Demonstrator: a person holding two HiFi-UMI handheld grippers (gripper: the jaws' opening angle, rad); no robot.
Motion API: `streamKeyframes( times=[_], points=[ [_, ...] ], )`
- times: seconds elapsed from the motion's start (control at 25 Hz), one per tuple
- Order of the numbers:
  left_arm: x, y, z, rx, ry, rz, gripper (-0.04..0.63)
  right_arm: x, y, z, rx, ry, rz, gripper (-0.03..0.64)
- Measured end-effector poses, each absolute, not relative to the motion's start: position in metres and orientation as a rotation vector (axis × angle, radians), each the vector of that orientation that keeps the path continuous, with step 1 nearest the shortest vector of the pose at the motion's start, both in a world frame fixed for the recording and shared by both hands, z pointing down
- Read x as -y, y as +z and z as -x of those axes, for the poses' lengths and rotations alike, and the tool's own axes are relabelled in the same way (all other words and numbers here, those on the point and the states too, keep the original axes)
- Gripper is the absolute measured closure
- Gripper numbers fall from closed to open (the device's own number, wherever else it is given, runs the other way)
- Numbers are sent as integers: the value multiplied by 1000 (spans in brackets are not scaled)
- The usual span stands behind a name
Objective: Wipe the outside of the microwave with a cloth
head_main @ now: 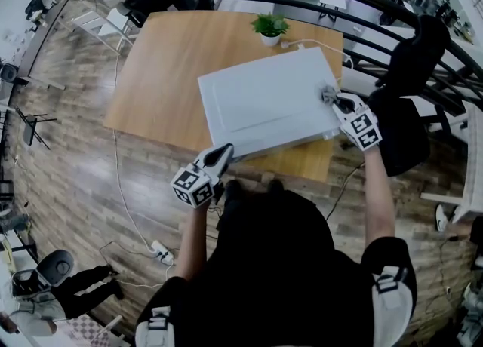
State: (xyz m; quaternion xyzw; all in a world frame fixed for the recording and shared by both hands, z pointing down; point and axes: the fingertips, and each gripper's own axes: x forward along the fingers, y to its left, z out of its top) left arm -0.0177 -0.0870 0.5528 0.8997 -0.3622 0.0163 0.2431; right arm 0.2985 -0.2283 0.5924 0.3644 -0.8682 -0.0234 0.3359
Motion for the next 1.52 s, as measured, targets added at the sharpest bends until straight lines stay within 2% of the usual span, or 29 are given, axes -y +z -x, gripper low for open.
streamKeyframes(
  times=[0.4, 0.84, 1.52],
  points=[
    [85, 551, 21, 951, 43, -2470, 593, 223, 590, -268, 2259, -139, -872, 581],
    [84, 555, 74, 1023, -11, -2401, 593, 224, 593, -232, 2257, -148, -830, 581],
    [96, 556, 109, 999, 9, -2413, 592, 206, 593, -166, 2286, -168, -785, 581]
  ],
)
